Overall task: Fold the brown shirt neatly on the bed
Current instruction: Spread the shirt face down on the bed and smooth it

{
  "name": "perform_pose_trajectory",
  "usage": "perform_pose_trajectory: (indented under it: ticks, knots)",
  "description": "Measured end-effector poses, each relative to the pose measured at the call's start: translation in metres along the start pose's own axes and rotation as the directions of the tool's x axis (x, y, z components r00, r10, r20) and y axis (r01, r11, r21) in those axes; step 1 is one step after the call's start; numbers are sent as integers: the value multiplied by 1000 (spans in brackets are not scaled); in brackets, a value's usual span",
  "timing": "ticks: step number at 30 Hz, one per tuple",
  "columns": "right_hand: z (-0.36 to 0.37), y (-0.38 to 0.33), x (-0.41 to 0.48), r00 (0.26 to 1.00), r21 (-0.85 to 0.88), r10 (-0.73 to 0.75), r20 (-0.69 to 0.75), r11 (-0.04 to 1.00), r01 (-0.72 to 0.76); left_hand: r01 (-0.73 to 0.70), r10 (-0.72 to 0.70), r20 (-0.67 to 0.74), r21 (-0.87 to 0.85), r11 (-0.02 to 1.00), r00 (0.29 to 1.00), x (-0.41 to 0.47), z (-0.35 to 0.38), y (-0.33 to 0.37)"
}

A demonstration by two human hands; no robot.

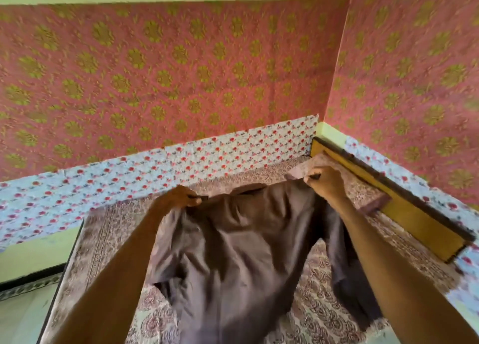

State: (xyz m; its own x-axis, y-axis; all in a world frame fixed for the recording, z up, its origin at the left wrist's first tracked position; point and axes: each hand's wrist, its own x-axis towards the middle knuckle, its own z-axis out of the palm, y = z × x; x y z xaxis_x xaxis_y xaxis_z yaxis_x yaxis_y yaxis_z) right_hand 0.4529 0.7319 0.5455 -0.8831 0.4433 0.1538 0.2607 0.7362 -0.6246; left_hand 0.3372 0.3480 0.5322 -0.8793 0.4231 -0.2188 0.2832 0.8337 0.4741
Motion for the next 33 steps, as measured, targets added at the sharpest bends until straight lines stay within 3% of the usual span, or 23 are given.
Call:
perform_pose_trajectory:
  ticks: [2, 5, 7, 8, 11, 13, 14, 16, 18, 20, 22, 24, 26, 28, 30, 31, 33]
  knots:
    - [31, 13, 6, 977, -135, 160, 141, 981, -141, 34, -37, 148, 25, 999, 988, 20, 25, -23]
    - [70, 30, 22, 845, -319, 353, 403, 919, -231, 51, -53, -2, -241, 969, 999, 47, 62, -64]
    - [99, 41, 39, 788, -416, 390, 477, 890, -188, 63, -102, -79, -392, 918, 992, 66, 87, -89]
    - [115, 48, 46, 792, -439, 383, 475, 883, -165, 76, -116, -76, -408, 910, 990, 74, 96, -97]
    - [173, 73, 78, 879, -352, 297, 372, 922, -163, 72, -58, 50, -326, 943, 997, 123, 125, -137]
    - [212, 90, 93, 950, -221, 234, 209, 957, -187, 139, -101, 165, -241, 961, 981, 157, 145, -165]
    - [233, 98, 99, 967, -182, 224, 118, 963, -200, 158, -133, 126, -220, 963, 983, 175, 157, -177]
    - [277, 120, 112, 983, -152, 185, 5, 971, -182, 209, -245, -94, -292, 933, 965, 212, 184, -194]
    - [321, 142, 123, 981, -152, 194, -26, 969, -195, 233, -367, -321, -386, 893, 873, 243, 211, -205]
    - [374, 174, 137, 973, -179, 228, -20, 957, -228, 312, -490, -315, -474, 823, 813, 282, 247, -229]
    - [426, 205, 152, 968, -245, 244, 61, 944, -222, 378, -539, -185, -530, 759, 822, 320, 285, -253]
    - [465, 224, 172, 958, -262, 252, 139, 942, -210, 399, -509, -124, -478, 783, 852, 350, 309, -267]
    - [497, 232, 204, 974, -241, 209, 87, 953, -183, 385, -532, -249, -460, 801, 809, 385, 321, -279]
    - [520, 230, 243, 981, -154, 143, -130, 974, -163, 342, -608, -408, -556, 757, 682, 420, 317, -287]
    - [549, 235, 283, 933, -86, 124, -337, 983, -161, 298, -636, -546, -583, 756, 545, 459, 314, -301]
    - [565, 238, 300, 918, -96, 118, -378, 981, -166, 300, -613, -593, -545, 783, 523, 476, 314, -310]
    - [595, 244, 325, 944, -168, 135, -299, 967, -192, 319, -548, -584, -453, 832, 599, 505, 323, -331]
